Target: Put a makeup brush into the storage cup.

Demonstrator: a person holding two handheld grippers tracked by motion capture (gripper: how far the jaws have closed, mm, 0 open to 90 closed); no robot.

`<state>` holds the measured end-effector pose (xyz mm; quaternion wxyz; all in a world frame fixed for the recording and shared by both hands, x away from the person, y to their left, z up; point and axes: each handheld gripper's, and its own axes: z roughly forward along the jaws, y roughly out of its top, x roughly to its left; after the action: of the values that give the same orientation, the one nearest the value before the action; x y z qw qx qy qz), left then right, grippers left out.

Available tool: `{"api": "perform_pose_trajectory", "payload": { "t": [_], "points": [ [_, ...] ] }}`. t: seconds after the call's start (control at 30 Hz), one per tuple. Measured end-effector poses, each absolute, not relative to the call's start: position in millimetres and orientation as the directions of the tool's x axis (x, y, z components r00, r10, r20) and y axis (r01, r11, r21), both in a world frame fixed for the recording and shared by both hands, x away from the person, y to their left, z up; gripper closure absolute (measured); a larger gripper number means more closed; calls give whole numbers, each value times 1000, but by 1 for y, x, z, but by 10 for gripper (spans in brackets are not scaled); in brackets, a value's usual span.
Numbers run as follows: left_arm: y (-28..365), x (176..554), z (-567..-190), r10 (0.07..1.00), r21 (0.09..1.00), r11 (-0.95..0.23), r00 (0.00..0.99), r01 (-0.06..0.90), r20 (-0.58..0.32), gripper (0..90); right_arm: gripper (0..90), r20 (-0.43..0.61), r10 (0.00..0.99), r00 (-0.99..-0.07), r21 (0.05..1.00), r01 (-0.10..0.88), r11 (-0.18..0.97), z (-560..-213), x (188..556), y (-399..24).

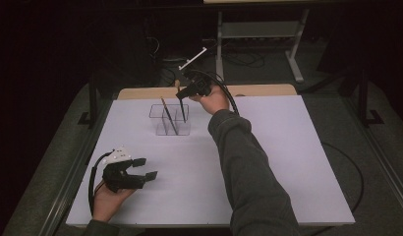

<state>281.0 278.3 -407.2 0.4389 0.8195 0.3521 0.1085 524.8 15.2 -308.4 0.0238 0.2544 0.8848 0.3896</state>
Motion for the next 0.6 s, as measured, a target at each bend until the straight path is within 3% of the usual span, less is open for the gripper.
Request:
{"api": "perform_pose_trajectory", "payload": {
  "t": [0.6],
  "points": [
    [276,281,-408,670,791,-370,730,487,-136,286,826,162,473,-866,692,442,571,-326,521,18]
  ]
}}
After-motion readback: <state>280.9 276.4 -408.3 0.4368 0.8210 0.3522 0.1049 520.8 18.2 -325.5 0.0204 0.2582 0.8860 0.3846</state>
